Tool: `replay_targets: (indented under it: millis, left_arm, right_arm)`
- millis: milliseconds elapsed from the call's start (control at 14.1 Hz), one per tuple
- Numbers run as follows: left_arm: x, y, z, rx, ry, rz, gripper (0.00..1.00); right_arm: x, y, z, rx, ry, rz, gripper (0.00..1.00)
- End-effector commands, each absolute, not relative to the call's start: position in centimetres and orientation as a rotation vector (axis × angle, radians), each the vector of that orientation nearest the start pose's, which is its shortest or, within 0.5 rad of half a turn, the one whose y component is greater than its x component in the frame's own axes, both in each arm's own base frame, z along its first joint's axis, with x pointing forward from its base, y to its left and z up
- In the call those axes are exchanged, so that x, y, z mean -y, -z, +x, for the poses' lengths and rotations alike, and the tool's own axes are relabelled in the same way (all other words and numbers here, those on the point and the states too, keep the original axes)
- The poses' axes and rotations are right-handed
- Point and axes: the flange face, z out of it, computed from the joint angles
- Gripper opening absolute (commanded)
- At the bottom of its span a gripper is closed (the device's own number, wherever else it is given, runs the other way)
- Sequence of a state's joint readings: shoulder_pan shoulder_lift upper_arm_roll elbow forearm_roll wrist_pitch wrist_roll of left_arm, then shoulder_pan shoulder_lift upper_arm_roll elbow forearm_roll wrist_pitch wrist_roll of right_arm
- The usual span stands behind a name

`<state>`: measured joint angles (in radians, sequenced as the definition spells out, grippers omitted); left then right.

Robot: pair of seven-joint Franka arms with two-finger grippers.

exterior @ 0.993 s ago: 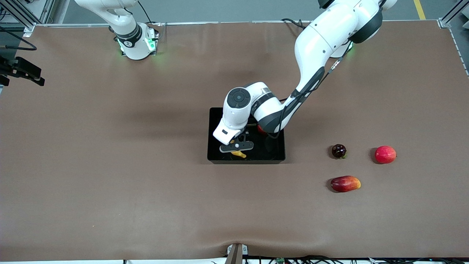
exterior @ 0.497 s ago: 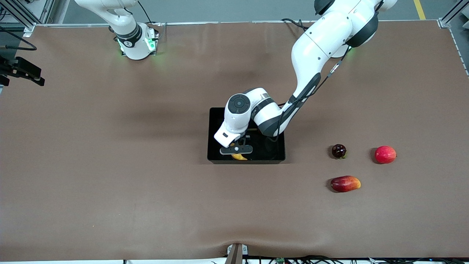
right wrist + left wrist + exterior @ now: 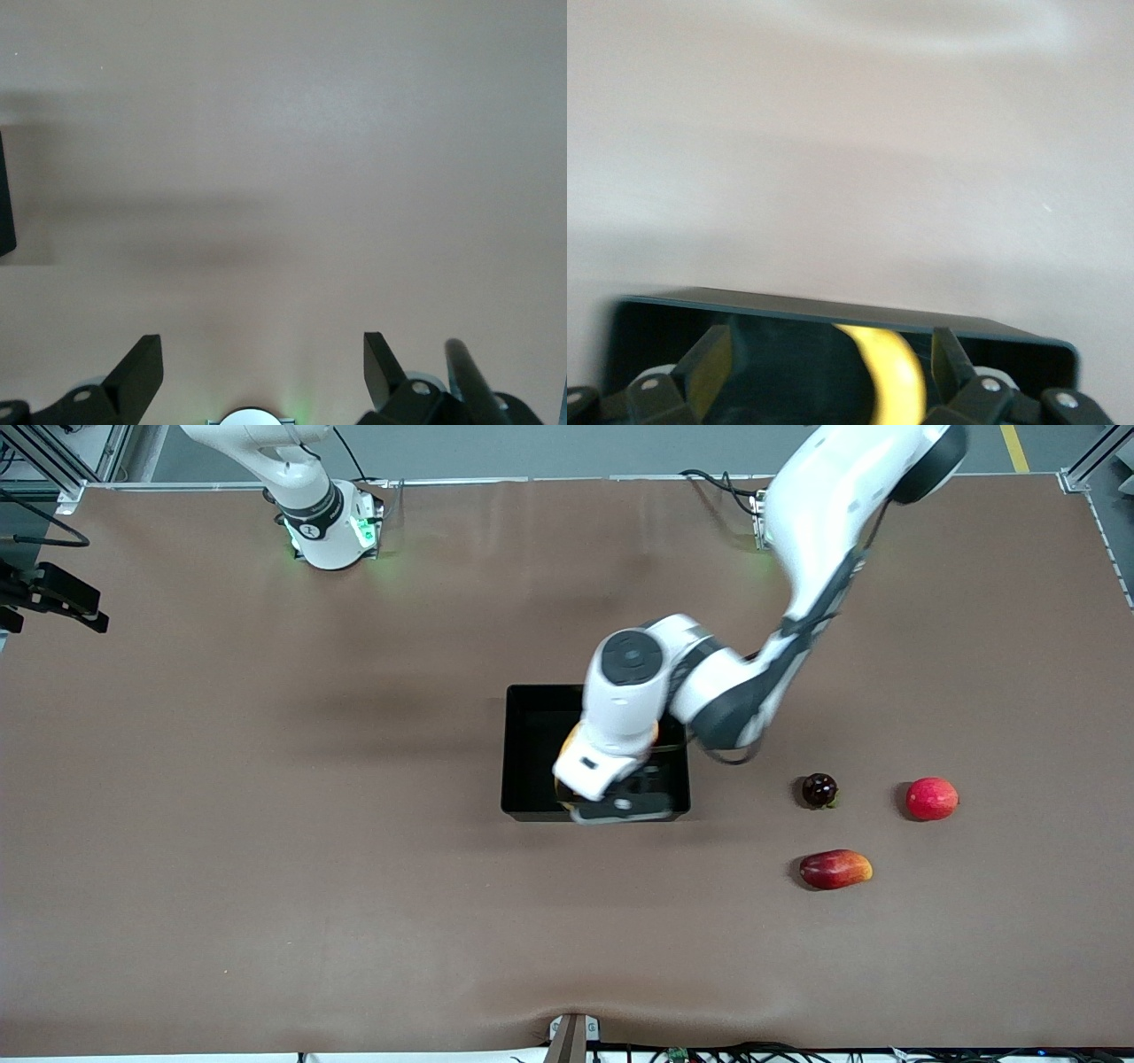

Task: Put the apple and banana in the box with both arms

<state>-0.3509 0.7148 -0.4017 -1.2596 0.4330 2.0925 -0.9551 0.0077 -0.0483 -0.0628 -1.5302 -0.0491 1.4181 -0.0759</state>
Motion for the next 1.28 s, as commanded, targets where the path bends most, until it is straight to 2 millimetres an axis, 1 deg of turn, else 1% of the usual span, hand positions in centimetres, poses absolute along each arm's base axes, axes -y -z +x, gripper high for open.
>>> replay_targets:
  millis: [0, 213, 284, 355, 426, 497, 639, 780, 851, 1064, 1135, 1206]
  left_arm:
    - [39.1, -43.7, 60.8, 0.207, 0.299, -3.05, 1.0]
    - [33.4, -48.6, 61.2, 0.247, 0.223, -2.992, 1.0]
    - [31.1, -50.5, 61.5, 0.257, 0.211, -3.003, 1.0]
    - [28.0, -52.4, 62.1, 0.248, 0.184, -3.03, 1.0]
    - [25.4, -54.0, 62.3, 0.22, 0.148, -3.058, 1.0]
    - [22.6, -55.1, 62.5, 0.216, 0.109, -3.072, 1.0]
    - [18.0, -56.6, 62.6, 0.274, 0.074, -3.053, 1.0]
    - [15.9, -58.2, 61.9, 0.226, 0.057, -3.027, 1.0]
    - [13.7, -59.2, 61.5, 0.22, 0.033, -3.011, 1.0]
    - [8.4, -61.7, 60.4, 0.077, 0.017, -3.012, 1.0]
    - [7.5, -62.5, 60.0, 0.078, 0.024, -3.028, 1.0]
    - [7.2, -62.8, 59.6, 0.089, 0.023, -3.039, 1.0]
  right_arm:
    - [3.8, -65.8, 52.1, 0.015, -0.103, -3.166, 1.0]
    - [3.4, -65.9, 52.1, 0.025, -0.1, -3.167, 1.0]
    - [3.5, -65.9, 52.1, 0.023, -0.1, -3.166, 1.0]
    - [3.5, -65.9, 52.1, 0.023, -0.103, -3.166, 1.0]
    - [3.5, -65.9, 52.1, 0.023, -0.1, -3.166, 1.0]
    - [3.5, -66.0, 52.1, 0.023, -0.098, -3.167, 1.0]
    - [3.5, -66.0, 52.1, 0.023, -0.098, -3.167, 1.0]
    - [3.6, -65.9, 52.1, 0.02, -0.1, -3.167, 1.0]
    - [3.6, -65.9, 52.1, 0.02, -0.1, -3.167, 1.0]
    - [3.6, -65.9, 52.1, 0.018, -0.1, -3.167, 1.0]
    - [3.7, -65.9, 52.2, 0.015, -0.098, -3.167, 1.0]
    - [3.7, -65.9, 52.1, 0.015, -0.1, -3.167, 1.0]
